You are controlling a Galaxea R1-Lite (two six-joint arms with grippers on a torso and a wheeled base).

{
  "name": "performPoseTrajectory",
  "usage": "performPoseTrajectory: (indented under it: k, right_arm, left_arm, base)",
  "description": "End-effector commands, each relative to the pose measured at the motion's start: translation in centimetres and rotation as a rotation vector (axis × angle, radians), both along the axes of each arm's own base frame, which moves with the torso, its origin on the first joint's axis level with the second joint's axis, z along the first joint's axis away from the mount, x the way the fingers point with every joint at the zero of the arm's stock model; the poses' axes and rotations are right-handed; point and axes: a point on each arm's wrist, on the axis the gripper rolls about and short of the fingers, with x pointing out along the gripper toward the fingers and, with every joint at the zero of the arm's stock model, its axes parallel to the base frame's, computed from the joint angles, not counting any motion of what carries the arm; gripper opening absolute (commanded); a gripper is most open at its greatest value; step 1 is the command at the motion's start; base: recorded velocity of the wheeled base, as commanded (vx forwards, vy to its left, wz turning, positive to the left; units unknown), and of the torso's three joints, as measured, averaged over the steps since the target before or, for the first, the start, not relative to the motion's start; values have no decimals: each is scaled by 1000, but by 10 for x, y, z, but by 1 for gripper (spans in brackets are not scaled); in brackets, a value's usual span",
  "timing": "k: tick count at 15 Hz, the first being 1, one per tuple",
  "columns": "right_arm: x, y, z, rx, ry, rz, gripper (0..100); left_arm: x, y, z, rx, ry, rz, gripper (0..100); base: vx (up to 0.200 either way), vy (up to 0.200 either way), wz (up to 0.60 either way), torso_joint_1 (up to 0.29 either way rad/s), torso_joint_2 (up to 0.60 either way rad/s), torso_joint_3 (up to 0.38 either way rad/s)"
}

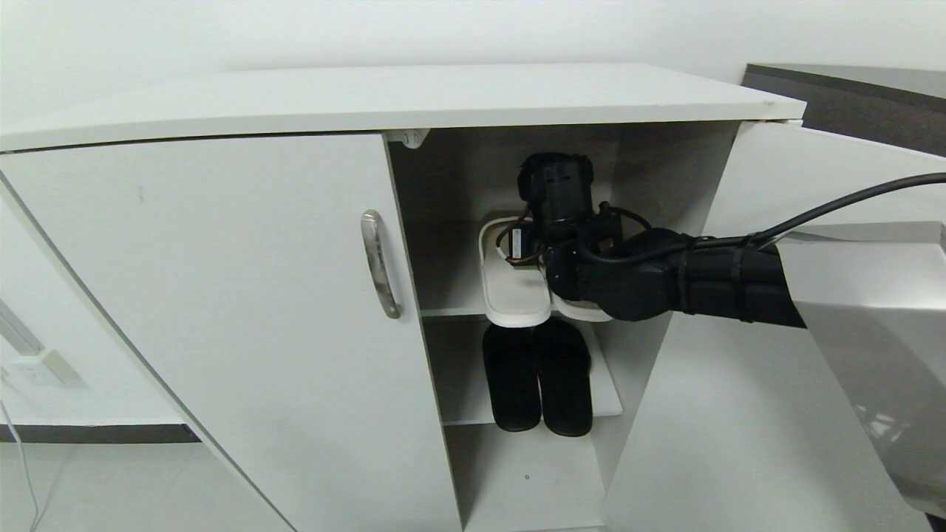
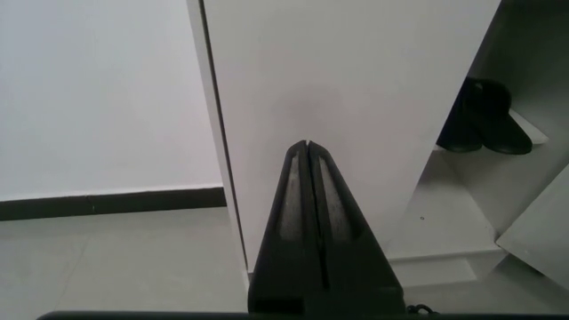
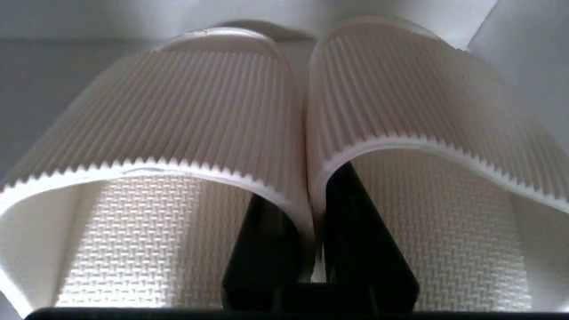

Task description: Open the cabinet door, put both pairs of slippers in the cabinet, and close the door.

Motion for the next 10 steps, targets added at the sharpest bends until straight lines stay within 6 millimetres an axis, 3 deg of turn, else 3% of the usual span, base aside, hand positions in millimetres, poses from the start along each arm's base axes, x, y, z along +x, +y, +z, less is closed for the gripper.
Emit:
performPoseTrajectory:
  k: [1,5,6,10]
  right_arm:
    - [2,0,-3,-3,3,-4,0]
    - [3,1,-6,-6,8,-5,0]
    - [3,1,-6,-6,8,-5,100]
    - [-6,-1,-4,-16,20,4,100]
  left_arm:
    - [0,0,0,0,2,0,0]
    - [0,0,0,0,2,0,0]
    - [0,0,0,0,2,0,0]
    - [0,0,0,0,2,0,0]
  base:
    - [0,0,0,0,0,0]
    - [0,0,0,0,0,0]
    - [0,0,0,0,0,0]
    - [0,0,0,0,0,0]
